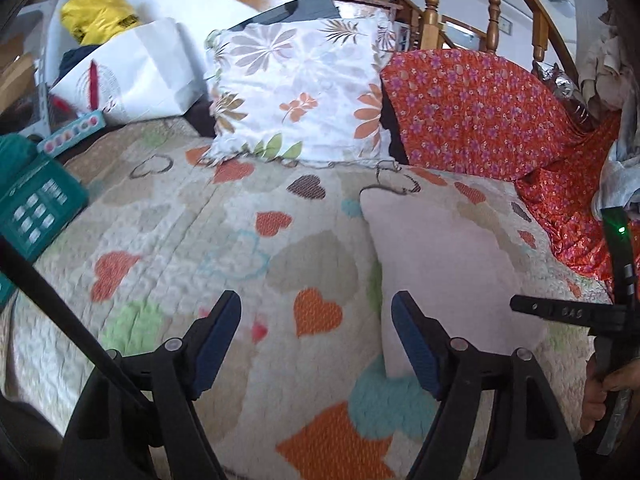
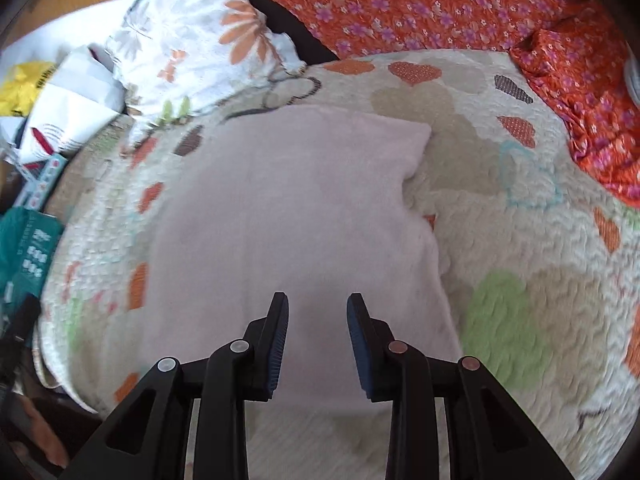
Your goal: Fold small clothes
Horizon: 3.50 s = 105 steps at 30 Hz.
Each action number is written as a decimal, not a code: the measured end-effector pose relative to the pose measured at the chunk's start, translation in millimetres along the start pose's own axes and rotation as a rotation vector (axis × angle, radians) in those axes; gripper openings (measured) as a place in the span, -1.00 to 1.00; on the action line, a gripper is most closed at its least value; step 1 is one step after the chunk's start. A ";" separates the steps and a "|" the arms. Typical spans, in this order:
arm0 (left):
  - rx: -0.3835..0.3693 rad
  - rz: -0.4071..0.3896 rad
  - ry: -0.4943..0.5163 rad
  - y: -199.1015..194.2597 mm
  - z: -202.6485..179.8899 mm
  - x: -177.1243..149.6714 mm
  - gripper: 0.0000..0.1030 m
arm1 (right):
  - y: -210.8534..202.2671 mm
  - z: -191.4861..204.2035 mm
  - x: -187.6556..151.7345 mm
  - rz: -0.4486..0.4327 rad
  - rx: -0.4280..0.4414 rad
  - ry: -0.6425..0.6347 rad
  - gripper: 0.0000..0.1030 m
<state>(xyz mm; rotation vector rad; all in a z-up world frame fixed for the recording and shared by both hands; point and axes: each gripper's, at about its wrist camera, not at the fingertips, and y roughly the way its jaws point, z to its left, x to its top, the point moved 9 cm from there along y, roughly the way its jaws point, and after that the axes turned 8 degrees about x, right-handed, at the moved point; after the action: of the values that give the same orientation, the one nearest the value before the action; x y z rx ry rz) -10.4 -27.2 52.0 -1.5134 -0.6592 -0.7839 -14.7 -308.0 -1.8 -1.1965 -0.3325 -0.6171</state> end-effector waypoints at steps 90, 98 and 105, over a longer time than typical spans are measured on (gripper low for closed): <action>0.069 -0.100 0.088 -60.3 -47.3 -2.2 1.00 | 2.4 -24.3 -41.0 -0.101 -0.036 0.104 0.52; 0.022 -0.034 0.147 -49.1 -62.6 -5.3 1.00 | -26.7 -41.9 -34.7 -0.179 -0.126 0.131 0.52; 0.042 0.058 0.148 -33.9 -60.1 -28.8 1.00 | -26.4 -40.5 -17.4 -0.184 -0.177 0.094 0.52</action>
<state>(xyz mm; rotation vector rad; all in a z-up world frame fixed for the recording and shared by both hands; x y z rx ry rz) -60.5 -82.7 51.1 -1.4146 -0.5166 -0.8246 -47.7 -347.3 -5.3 -1.3102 -0.3156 -0.8744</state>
